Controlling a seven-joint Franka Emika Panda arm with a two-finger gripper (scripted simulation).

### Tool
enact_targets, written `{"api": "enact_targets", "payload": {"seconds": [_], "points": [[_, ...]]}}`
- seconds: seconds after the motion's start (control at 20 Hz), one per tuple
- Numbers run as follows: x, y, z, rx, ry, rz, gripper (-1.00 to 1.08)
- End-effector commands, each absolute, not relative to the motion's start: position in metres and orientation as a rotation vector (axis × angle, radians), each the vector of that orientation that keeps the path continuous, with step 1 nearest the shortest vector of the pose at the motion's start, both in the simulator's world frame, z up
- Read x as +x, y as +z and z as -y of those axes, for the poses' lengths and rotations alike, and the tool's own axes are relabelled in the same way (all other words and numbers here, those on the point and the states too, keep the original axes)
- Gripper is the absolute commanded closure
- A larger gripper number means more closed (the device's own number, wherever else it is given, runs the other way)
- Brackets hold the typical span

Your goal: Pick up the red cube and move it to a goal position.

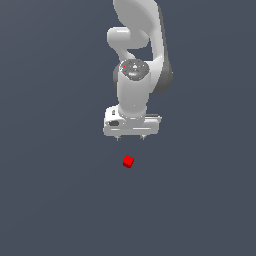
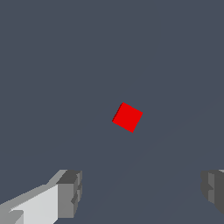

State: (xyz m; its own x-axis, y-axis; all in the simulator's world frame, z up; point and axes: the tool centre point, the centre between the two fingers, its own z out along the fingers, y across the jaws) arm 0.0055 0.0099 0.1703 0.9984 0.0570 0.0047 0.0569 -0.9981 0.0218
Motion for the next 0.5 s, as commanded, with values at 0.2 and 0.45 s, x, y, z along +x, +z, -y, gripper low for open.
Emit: {"api": "enact_targets", "payload": {"seconds": [0.2,0.45], "points": [[0.006,0.167,-0.010,3.119,0.008,-0.070,-0.92],[0.010,0.151,-0.010,3.122,0.007,0.006,-0.92]]}}
